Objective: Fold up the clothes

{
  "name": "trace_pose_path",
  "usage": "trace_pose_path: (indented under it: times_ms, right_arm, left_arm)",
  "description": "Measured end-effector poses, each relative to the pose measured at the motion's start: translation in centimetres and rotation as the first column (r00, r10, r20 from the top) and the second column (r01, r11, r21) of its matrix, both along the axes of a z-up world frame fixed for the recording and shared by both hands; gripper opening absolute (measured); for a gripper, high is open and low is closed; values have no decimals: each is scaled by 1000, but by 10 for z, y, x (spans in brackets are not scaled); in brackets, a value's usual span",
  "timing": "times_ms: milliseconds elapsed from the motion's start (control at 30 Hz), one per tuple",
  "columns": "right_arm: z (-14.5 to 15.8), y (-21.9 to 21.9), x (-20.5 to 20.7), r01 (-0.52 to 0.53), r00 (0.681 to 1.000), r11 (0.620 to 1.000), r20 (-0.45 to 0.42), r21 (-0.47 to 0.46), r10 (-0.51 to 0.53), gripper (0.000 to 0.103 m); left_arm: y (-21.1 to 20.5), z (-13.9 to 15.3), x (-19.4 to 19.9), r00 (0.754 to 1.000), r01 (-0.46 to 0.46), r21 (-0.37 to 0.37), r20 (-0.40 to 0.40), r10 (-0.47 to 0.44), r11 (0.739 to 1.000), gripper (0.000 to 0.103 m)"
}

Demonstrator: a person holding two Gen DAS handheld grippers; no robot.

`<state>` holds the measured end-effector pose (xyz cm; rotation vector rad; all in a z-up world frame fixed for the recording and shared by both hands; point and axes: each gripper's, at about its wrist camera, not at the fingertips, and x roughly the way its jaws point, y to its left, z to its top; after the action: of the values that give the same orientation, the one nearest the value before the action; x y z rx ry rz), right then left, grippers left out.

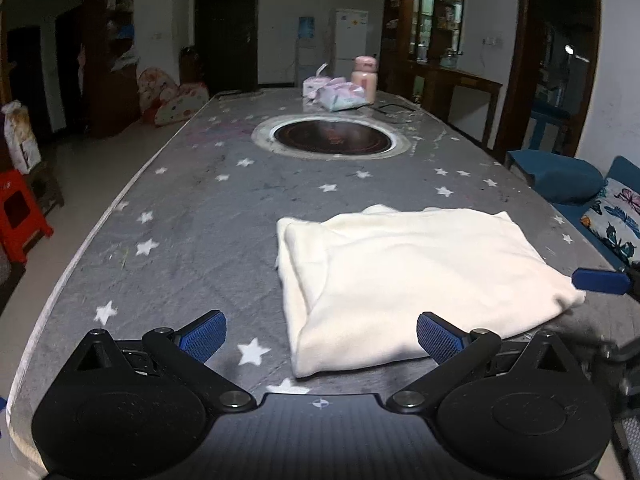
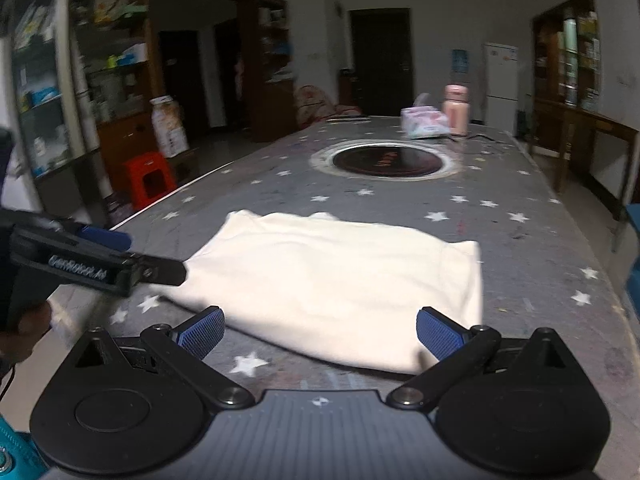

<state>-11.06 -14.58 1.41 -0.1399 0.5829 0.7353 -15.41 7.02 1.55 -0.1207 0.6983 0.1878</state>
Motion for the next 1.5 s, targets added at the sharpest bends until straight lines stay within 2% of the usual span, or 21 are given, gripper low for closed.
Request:
trace_pose_path:
  times_ms: [133,233,367,533,667,700,733,767,933,1000,1067,1233,1367,1467,1500]
  right_arm:
    - [-3,20,-4,-70,998,997,9,-38,70,103]
    - [-4,39,-8,-139,990,987,17,-77,141,102]
    - [-1,63,-13,-220,973,967,36,-129,227,94]
    - [0,96,-17,-328,939,922,37,-208,342,83]
    - [-4,122,-20,-409,902,872,25,-269,431,68]
    - [-5,129,-21,-424,894,861,25,-280,448,61]
    - [-7,135,-21,-439,885,850,26,-291,465,59]
    - [-9,140,-21,-443,880,842,32,-308,474,58]
    - [-16,157,-17,-426,878,823,50,-376,477,35]
    - [-13,153,-14,-430,880,831,45,-353,474,20]
    - [-7,147,-8,-431,888,850,25,-304,459,15]
    - [12,124,10,-410,910,896,-9,-171,415,14]
    - [22,107,18,-406,914,909,-28,-93,405,13]
    - [27,95,24,-399,917,916,-25,-54,398,13]
    - [27,93,26,-400,916,916,-31,-41,399,13]
  left_arm:
    - [19,-6,2,998,-56,-40,-41,54,998,103]
    - [34,-5,1,996,-88,-55,-36,86,995,103]
    - [52,0,1,984,-177,-29,1,178,984,103]
    - [77,5,7,977,-209,-75,13,211,975,103]
    - [93,5,17,978,-208,-158,-9,209,965,103]
    - [95,4,19,979,-203,-182,-14,204,962,103]
    - [98,4,22,980,-198,-206,-19,198,958,103]
    - [100,3,24,981,-194,-228,-22,194,954,103]
    - [108,-4,32,983,-182,-364,-48,176,913,103]
    - [108,-6,35,984,-174,-411,-50,169,895,103]
    - [108,-7,39,984,-175,-454,-61,166,874,103]
    - [103,-12,53,985,-174,-537,-92,147,825,103]
    - [100,-21,67,979,-202,-620,-134,151,758,103]
    - [94,-23,74,979,-202,-638,-137,149,743,101]
    - [92,-24,77,981,-195,-647,-137,140,737,94]
